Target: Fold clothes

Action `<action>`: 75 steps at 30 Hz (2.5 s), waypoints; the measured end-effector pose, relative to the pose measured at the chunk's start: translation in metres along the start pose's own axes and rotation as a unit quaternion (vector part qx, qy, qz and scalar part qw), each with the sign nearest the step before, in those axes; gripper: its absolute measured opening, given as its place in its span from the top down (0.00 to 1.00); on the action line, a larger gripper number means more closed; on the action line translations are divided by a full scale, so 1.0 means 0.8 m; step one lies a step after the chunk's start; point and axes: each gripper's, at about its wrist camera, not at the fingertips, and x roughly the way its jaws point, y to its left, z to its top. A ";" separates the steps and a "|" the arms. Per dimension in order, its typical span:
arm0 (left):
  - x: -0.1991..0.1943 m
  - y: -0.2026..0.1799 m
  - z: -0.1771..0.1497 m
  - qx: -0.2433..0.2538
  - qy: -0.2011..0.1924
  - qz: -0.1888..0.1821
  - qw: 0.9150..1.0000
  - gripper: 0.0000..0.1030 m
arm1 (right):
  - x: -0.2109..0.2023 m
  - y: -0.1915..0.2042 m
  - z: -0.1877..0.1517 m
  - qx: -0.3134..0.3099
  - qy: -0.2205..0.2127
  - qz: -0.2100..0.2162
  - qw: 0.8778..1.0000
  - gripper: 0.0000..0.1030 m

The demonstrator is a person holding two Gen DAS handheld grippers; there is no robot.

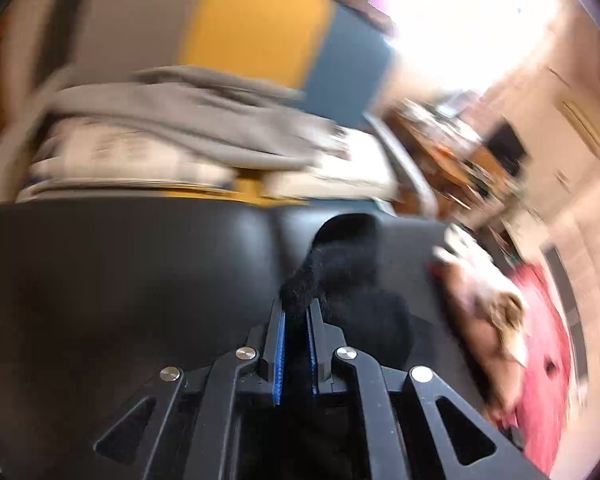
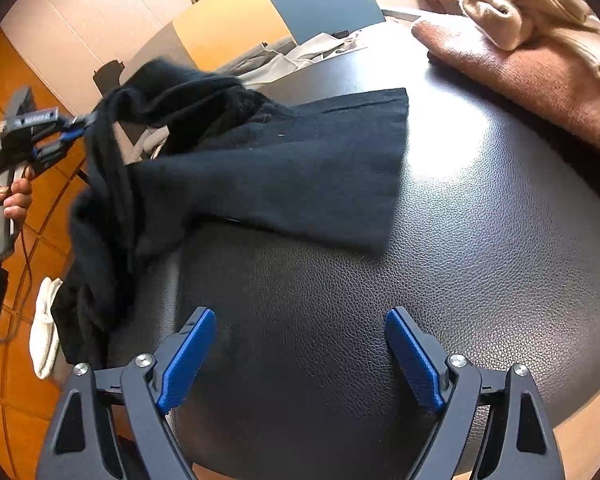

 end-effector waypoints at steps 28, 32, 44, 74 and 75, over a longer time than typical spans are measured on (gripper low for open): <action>-0.034 0.111 -0.305 -0.085 0.080 -0.036 0.993 0.86 | 0.172 0.042 0.195 -0.083 0.091 -0.153 0.981 0.31; -0.033 0.062 -0.337 -0.052 0.081 -0.042 0.994 0.86 | 0.154 0.048 0.211 -0.072 0.068 -0.147 0.984 0.45; -0.060 0.044 -0.346 -0.040 0.017 0.018 0.999 0.82 | 0.074 0.218 0.103 -0.217 0.037 0.057 0.974 0.25; -0.040 0.050 -0.375 -0.102 0.032 -0.017 0.994 0.78 | -0.031 0.060 0.003 -0.134 0.003 -0.024 0.991 0.83; -0.040 0.048 -0.378 -0.102 0.032 -0.016 0.994 0.78 | -0.029 0.078 0.003 -0.146 0.001 -0.015 0.989 0.67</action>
